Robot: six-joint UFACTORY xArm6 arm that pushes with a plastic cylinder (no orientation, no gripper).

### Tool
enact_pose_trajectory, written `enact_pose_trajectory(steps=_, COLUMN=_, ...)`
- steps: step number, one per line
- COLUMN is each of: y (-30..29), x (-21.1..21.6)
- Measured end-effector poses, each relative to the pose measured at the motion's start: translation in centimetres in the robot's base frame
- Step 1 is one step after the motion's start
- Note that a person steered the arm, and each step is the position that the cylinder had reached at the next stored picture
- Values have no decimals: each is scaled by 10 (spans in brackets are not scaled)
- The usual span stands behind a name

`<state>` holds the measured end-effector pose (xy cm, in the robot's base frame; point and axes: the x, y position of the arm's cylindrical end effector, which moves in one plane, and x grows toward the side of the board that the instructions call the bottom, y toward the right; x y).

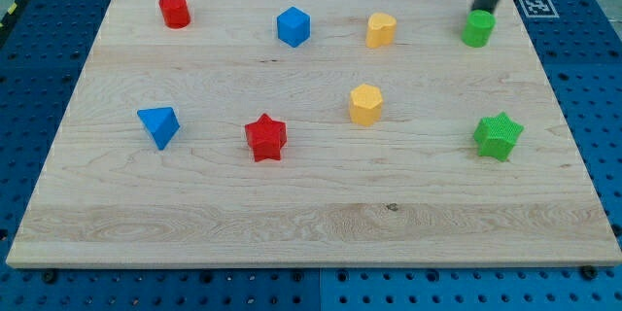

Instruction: Push yellow heart into yellow hexagon

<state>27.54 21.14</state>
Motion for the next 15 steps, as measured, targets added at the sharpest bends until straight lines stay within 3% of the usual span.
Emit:
enact_pose_trajectory(steps=1, y=-65, x=-4)
enact_pose_trajectory(steps=2, y=-68, x=-5)
enact_pose_trajectory(steps=4, y=-137, x=-11)
enact_pose_trajectory(steps=6, y=-134, x=58)
enact_pose_trajectory(steps=8, y=-140, x=15)
enact_pose_trajectory(steps=9, y=-110, x=24)
enact_pose_trajectory(steps=11, y=-104, x=121)
enact_pose_trajectory(steps=13, y=-89, x=91)
enact_pose_trajectory(steps=14, y=-37, x=100)
enact_pose_trajectory(steps=15, y=-32, x=135)
